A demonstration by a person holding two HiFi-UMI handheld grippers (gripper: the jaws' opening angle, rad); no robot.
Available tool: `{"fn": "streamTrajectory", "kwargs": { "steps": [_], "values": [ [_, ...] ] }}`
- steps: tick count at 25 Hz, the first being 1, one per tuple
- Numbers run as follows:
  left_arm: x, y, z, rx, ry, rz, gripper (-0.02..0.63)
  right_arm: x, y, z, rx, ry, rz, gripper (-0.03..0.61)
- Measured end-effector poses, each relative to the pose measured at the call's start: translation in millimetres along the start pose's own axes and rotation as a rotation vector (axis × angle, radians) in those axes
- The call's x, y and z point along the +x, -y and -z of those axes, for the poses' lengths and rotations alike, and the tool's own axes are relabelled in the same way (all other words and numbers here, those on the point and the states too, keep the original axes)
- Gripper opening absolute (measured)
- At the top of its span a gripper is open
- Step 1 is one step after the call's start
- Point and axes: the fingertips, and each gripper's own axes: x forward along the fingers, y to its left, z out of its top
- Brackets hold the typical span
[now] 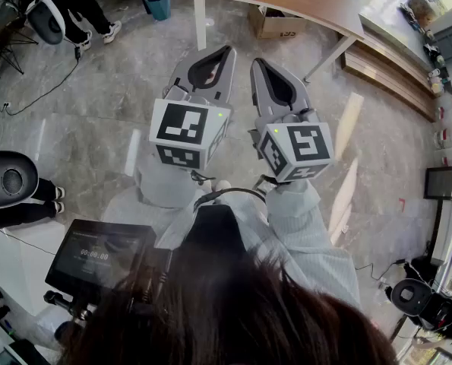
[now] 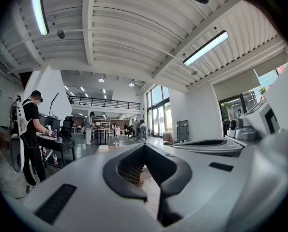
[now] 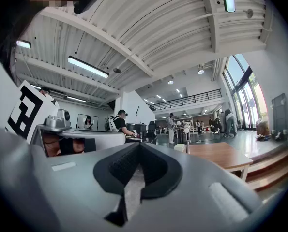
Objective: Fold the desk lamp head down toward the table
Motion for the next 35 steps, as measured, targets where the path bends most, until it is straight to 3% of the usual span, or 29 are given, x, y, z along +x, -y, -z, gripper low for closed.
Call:
{"fn": "streamTrajectory", "kwargs": {
  "steps": [18, 29, 35],
  "values": [
    [7.8, -1.4, 10.5, 0.008, -0.004, -0.021, 0.003, 3.5, 10.4, 4.8, 0.013, 0.013, -0.011, 0.002],
    [105.8, -29.4, 40.8, -0.023, -0.06, 0.001, 0.003, 66.8, 88.1, 26.4, 0.025, -0.035, 0.004, 0.002],
    [195.4, -92.8, 29.9, -0.002, -0.056, 0.047, 0.003, 166.4, 139.2, 24.5, 0.043, -0.03, 0.041, 0.002]
  ]
}}
